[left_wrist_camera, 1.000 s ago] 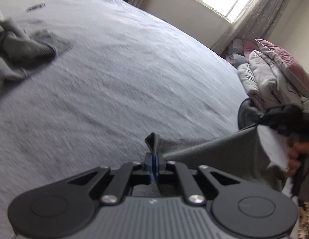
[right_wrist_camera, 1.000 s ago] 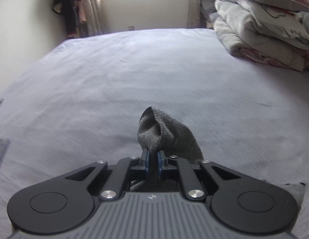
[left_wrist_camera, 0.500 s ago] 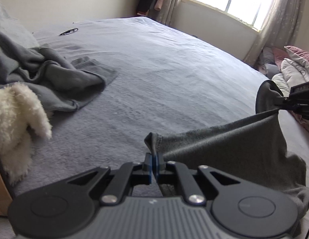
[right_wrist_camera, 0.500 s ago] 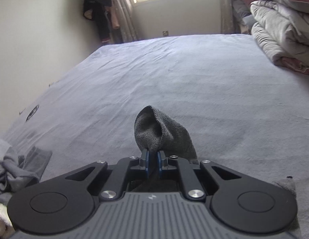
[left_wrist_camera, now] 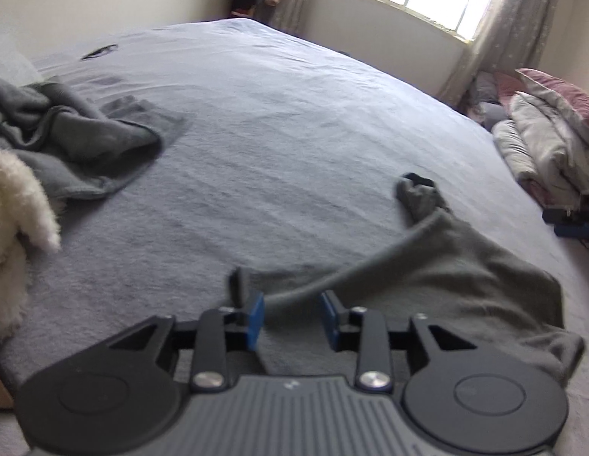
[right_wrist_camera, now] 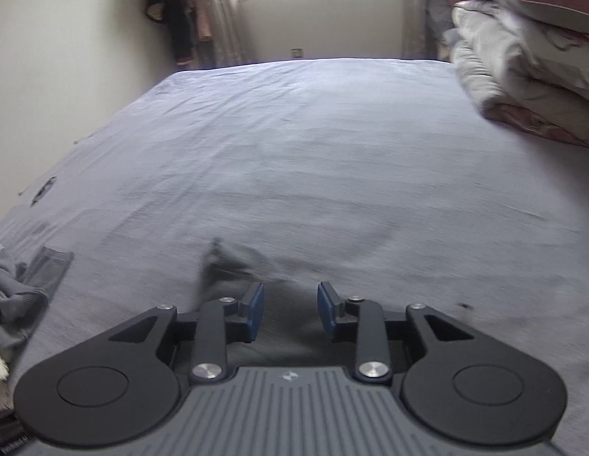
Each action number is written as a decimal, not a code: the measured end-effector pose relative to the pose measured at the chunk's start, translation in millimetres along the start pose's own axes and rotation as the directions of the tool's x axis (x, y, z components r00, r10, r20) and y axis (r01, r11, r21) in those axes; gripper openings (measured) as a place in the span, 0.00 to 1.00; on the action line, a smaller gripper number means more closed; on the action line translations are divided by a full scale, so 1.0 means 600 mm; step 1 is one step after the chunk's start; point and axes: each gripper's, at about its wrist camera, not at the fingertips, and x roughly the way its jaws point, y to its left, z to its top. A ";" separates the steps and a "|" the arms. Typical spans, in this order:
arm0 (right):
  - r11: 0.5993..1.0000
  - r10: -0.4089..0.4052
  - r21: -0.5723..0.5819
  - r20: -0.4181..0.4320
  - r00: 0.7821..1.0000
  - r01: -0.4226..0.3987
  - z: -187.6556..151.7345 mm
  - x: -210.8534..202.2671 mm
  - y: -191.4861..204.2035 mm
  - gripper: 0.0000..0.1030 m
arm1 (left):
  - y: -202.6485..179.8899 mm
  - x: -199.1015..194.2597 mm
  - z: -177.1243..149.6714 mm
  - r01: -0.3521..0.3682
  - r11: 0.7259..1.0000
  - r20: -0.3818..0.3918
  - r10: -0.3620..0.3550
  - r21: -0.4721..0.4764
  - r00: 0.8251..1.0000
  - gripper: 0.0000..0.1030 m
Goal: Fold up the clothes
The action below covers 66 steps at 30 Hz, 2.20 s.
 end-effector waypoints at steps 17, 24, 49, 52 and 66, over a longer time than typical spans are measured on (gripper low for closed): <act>0.984 -0.023 0.178 -0.057 0.998 0.033 -0.247 -0.128 -0.162 0.38 | -0.157 -0.008 -0.102 0.349 0.910 -0.199 -0.308 0.224 0.930 0.46; 0.982 0.086 0.174 -0.048 0.995 -0.077 -0.302 -0.121 -0.137 0.38 | -0.191 -0.010 -0.127 0.421 0.877 -0.242 -0.367 0.233 0.898 0.46; 0.971 -0.133 0.210 0.075 0.988 0.115 -0.241 -0.146 -0.221 0.04 | -0.282 -0.025 -0.177 0.379 0.794 -0.223 -0.308 0.475 0.925 0.06; 0.958 -0.171 0.252 0.129 0.977 0.135 -0.226 -0.177 -0.256 0.04 | -0.278 -0.053 -0.178 0.403 0.783 -0.232 -0.331 0.473 0.915 0.06; 0.897 -0.359 0.344 0.199 0.912 0.278 -0.222 -0.279 -0.344 0.04 | -0.292 -0.145 -0.210 0.652 0.676 -0.424 -0.508 0.343 0.750 0.05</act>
